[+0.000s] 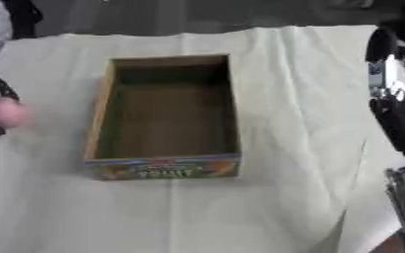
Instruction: Pick up objects on the table and place them in the box.
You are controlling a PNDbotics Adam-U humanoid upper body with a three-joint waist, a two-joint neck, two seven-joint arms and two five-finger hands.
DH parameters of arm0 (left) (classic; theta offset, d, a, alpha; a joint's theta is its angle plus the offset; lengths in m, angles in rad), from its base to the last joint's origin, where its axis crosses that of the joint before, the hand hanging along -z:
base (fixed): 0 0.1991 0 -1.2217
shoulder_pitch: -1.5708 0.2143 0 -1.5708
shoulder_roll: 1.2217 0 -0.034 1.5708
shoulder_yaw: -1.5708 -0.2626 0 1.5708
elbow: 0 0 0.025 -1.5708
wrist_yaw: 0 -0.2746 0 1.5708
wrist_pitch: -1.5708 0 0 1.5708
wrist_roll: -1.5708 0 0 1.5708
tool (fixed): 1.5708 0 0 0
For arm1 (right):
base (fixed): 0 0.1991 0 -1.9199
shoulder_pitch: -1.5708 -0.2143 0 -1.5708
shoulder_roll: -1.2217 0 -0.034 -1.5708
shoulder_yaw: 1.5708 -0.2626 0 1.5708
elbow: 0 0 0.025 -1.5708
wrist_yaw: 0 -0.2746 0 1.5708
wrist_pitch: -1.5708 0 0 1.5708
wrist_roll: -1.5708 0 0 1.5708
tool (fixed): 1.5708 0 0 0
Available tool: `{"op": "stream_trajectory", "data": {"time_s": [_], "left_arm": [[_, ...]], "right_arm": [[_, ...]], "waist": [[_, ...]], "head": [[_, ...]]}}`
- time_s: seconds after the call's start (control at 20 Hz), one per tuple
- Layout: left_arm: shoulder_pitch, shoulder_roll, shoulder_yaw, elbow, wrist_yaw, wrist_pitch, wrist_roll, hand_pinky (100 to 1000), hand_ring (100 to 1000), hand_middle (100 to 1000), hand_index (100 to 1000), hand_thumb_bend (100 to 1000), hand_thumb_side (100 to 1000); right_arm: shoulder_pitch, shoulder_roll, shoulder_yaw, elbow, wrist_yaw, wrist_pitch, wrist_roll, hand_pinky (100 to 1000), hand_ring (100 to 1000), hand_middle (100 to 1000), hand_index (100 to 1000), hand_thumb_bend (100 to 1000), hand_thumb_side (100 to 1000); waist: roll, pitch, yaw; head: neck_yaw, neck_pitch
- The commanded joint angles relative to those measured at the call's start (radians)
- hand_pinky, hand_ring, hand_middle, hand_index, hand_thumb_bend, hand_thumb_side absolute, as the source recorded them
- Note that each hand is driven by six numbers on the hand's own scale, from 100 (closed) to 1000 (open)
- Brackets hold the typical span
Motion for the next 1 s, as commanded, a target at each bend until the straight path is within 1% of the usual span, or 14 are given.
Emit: {"op": "stream_trajectory", "data": {"time_s": [0.05, 0.2, 0.35, 0.45, 0.55, 0.6, 0.7, 0.85, 1.0], "left_arm": [[-0.024, 0.02, 0.011, -0.006, 0.004, 0.011, 0.042, 742, 731, 651, 814, 275, 332], [-0.024, 0.018, 0.007, -0.008, -0.007, 0.023, 0.086, 727, 716, 634, 800, 266, 317], [-0.024, 0.015, 0.003, -0.004, -0.037, 0.03, 0.114, 723, 709, 627, 792, 240, 269], [-0.025, 0.013, 0.002, 0.001, -0.055, 0.025, 0.118, 723, 711, 627, 793, 242, 224], [-0.027, 0.012, 0.002, 0.005, -0.069, 0.019, 0.115, 720, 710, 631, 786, 195, 124], [-0.027, 0.011, 0.002, 0.006, -0.075, 0.016, 0.114, 719, 710, 636, 784, 172, 100], [-0.029, 0.01, 0.004, 0.009, -0.082, 0.014, 0.111, 717, 709, 650, 775, 107, 100], [-0.031, 0.007, 0.008, 0.011, -0.079, 0.016, 0.114, 713, 700, 655, 754, 100, 100], [-0.033, 0.006, 0.009, 0.009, -0.062, 0.026, 0.124, 706, 691, 651, 730, 100, 120]], "right_arm": [[-0.009, -0.022, -0.006, -0.02, -0.004, -0.001, -0.002, 694, 771, 662, 832, 295, 685], [-0.009, -0.022, -0.007, -0.02, -0.004, -0.001, -0.002, 694, 771, 662, 832, 296, 685], [-0.009, -0.023, -0.007, -0.02, -0.004, -0.002, -0.003, 694, 771, 662, 832, 296, 685], [-0.01, -0.023, -0.007, -0.02, -0.005, -0.002, -0.004, 694, 771, 661, 832, 296, 685], [-0.01, -0.023, -0.007, -0.02, -0.005, -0.002, -0.005, 694, 771, 661, 832, 295, 685], [-0.01, -0.023, -0.007, -0.02, -0.006, -0.003, -0.005, 694, 771, 661, 832, 295, 684], [-0.01, -0.022, -0.007, -0.02, -0.006, -0.003, -0.006, 694, 771, 660, 832, 295, 684], [-0.01, -0.022, -0.007, -0.02, -0.007, -0.003, -0.006, 695, 771, 660, 832, 294, 684], [-0.009, -0.021, -0.007, -0.02, -0.007, -0.003, -0.006, 695, 771, 660, 832, 293, 684]], "waist": [[0.0, -0.018, -0.001], [0.001, -0.017, -0.002], [0.001, -0.015, -0.003], [0.001, -0.014, -0.004], [0.001, -0.013, -0.003], [0.001, -0.013, -0.003], [0.001, -0.013, -0.003], [0.001, -0.014, -0.003], [0.001, -0.016, -0.003]], "head": [[0.004, -0.012], [0.005, -0.015], [0.005, -0.017], [0.006, -0.017], [0.007, -0.017], [0.007, -0.017], [0.007, -0.017], [0.007, -0.018], [0.007, -0.018]]}}
